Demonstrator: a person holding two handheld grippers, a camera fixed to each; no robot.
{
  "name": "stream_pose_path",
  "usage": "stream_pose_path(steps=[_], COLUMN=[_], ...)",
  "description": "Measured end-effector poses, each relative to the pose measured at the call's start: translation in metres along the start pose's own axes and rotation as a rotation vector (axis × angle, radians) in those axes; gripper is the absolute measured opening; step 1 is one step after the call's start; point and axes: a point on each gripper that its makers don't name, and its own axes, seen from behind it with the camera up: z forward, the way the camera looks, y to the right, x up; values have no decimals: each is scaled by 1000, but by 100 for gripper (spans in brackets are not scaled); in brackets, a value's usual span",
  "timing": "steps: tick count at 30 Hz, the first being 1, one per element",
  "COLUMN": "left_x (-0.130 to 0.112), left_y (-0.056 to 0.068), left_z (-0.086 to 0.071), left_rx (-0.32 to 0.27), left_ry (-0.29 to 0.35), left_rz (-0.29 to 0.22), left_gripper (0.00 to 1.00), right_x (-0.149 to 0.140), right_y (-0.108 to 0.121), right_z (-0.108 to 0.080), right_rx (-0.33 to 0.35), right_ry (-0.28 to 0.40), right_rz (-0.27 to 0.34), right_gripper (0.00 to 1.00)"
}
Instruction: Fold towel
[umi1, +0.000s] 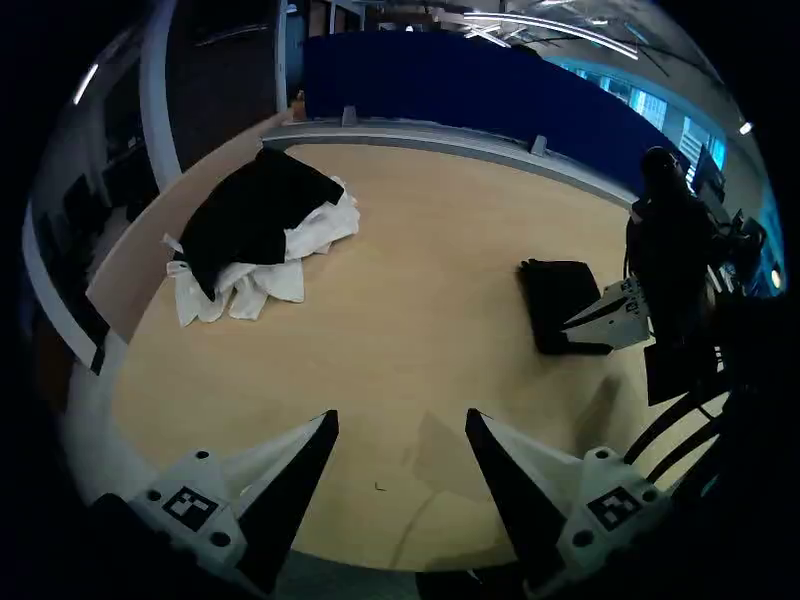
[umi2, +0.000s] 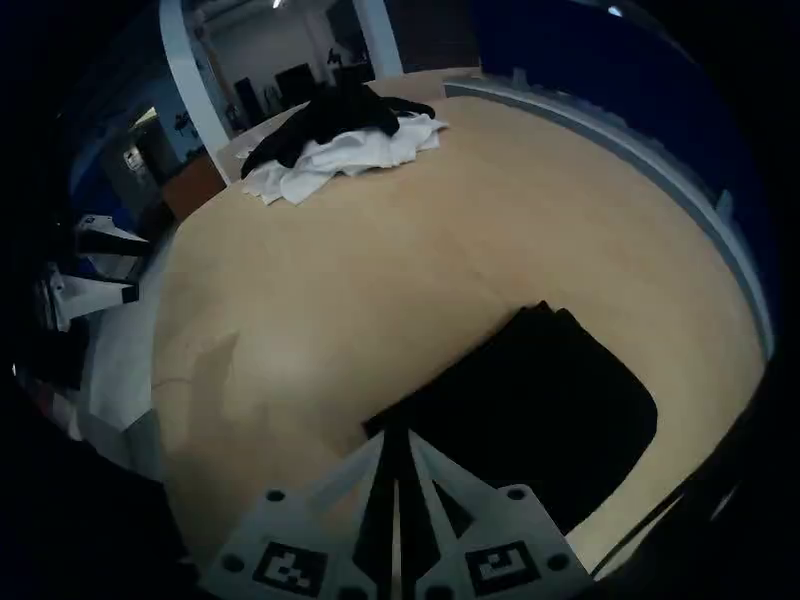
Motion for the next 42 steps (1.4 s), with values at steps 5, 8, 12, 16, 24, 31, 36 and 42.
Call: stream_pose_path(steps=[5,8,12,16,24,31,36,42], left_x=[-1,-1,-1,-1,-2,-3,-2,-2], left_y=[-1,-1,0,0,2,3,4,6], left_z=[3,4,5,6,7,10,9,7], left_rx=[-2,-1,-3,-1,-1,1,1,-4], left_ry=[-2,-2,-3,-3,-4,-4,-4,-2], left_rz=[7,11,13,15,17,25,29,30], left_gripper=[95,95,95,95,95,95,95,95], right_x=[-2,0,2,1,-2,-7,-21,-50], right_y=[3,4,8,8,15,26,39,52], right_z=[-4,-7,-10,-14,-20,-33,-49,-65], right_rx=[-2,-4,-19,-23,-55,-109,-161,-219], right_ry=[-2,6,20,32,54,76,80,64], right_rz=[-3,-2,-4,-11,-14,-2,17,52], right_gripper=[2,5,36,67,94,98,98,98])
